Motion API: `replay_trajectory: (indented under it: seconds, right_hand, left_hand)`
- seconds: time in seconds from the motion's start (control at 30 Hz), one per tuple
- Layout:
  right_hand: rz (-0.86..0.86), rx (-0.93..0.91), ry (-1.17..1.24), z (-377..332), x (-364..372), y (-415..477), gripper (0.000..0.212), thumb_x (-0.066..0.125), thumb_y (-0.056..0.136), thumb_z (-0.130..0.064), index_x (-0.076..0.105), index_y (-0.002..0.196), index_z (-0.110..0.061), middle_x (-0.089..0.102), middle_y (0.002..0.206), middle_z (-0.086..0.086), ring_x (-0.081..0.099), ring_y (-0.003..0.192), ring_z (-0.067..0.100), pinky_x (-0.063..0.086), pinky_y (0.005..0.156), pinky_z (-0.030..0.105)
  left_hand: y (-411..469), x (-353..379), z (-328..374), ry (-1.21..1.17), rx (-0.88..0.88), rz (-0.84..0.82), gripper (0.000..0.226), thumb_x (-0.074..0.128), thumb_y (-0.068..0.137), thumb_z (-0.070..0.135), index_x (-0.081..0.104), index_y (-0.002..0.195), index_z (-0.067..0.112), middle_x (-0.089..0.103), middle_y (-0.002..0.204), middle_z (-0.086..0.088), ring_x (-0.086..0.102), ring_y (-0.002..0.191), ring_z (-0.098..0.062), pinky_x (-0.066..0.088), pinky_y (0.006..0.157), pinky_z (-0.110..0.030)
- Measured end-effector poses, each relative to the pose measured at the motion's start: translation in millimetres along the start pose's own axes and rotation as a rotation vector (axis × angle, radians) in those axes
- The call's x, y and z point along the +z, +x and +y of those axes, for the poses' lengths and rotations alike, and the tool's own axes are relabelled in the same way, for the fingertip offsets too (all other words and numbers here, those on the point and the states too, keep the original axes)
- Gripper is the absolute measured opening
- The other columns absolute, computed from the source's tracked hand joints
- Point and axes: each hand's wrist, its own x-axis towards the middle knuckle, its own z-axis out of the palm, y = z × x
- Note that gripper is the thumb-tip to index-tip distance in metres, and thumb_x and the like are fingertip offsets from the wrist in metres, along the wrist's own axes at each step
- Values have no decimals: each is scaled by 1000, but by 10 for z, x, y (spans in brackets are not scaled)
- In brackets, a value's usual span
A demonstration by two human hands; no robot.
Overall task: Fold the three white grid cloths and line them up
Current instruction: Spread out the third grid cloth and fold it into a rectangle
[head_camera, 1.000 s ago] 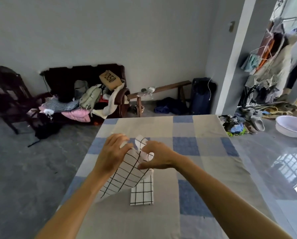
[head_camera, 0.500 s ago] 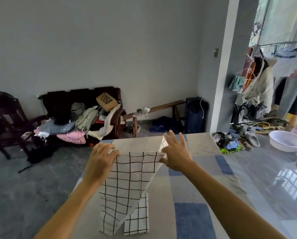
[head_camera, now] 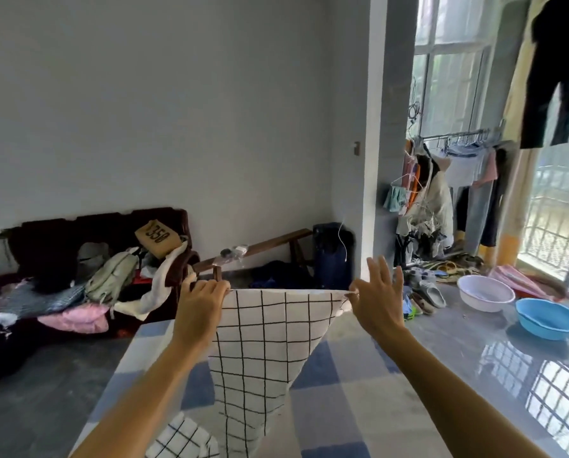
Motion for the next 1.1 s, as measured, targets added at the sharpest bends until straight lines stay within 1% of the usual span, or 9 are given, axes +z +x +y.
replay_trajectory:
  seconds: [0.07,0.13,0.23,0.4,0.57,0.7,0.9,1.0,1.1]
  right_hand:
    - [47,10,19,99,-69,40,14,84,69,-27,70,70,-22,56,130,19,43,129,40,23,106,63]
    - [114,15,69,178,-152,53,16,86,65,-18,71,72,-20,61,122,17,50,123,38,33,103,62]
    - [239,6,148,299,-230,-8,21,85,64,-7,72,77,-16,64,114,14,55,113,34,40,99,54]
    - [309,-5,194,449,-197,-326,20,81,70,-7,72,87,-13,63,110,13,54,108,32,43,94,51]
    - [378,-3,260,549,-117,-937,21,78,68,-2,72,87,-9,65,106,14,54,104,33,39,93,45]
    - [315,-50,280,690,0,-1487,19,76,71,-7,72,90,-9,65,107,16,54,103,32,36,93,40]
    - [138,-90,330,917,182,-2325,20,79,71,-9,72,89,-13,65,111,15,54,108,32,35,97,43]
    - [74,-78,338,945,154,-2733,18,79,72,-10,72,88,-14,65,111,14,55,109,33,37,95,43]
    - [4,-52,334,920,83,-3167,18,81,70,-12,73,85,-15,66,109,14,55,107,32,40,92,43]
  left_hand:
    - [93,14,59,-22,-4,61,22,73,77,5,67,98,6,71,85,-10,67,80,-28,46,89,-52]
    - [120,40,92,-58,-2,127,22,69,82,7,67,103,3,71,89,-13,67,83,-30,46,88,-51]
    - [42,80,118,-122,-38,182,23,55,90,18,67,105,4,70,91,-12,65,87,-29,45,91,-49]
    - [-307,27,227,-212,-87,250,25,54,90,25,67,92,4,66,81,-10,58,77,-27,43,81,-42]
    - [-886,-19,401,-285,-129,220,24,58,91,28,66,90,5,63,80,-9,55,76,-25,39,77,-35]
    - [-1409,-69,527,-294,-146,127,29,54,92,29,66,90,3,64,83,-12,55,79,-26,37,77,-30]
    - [-2264,-136,660,-261,-151,-11,30,54,92,29,69,92,3,64,87,-11,57,82,-30,39,80,-34]
    - [-2658,-224,746,-259,-149,-68,31,51,93,28,69,93,3,63,89,-12,57,84,-31,41,80,-39]
    - [-3100,-334,837,-276,-147,-118,31,49,92,29,68,91,4,61,87,-10,54,83,-30,38,79,-38]
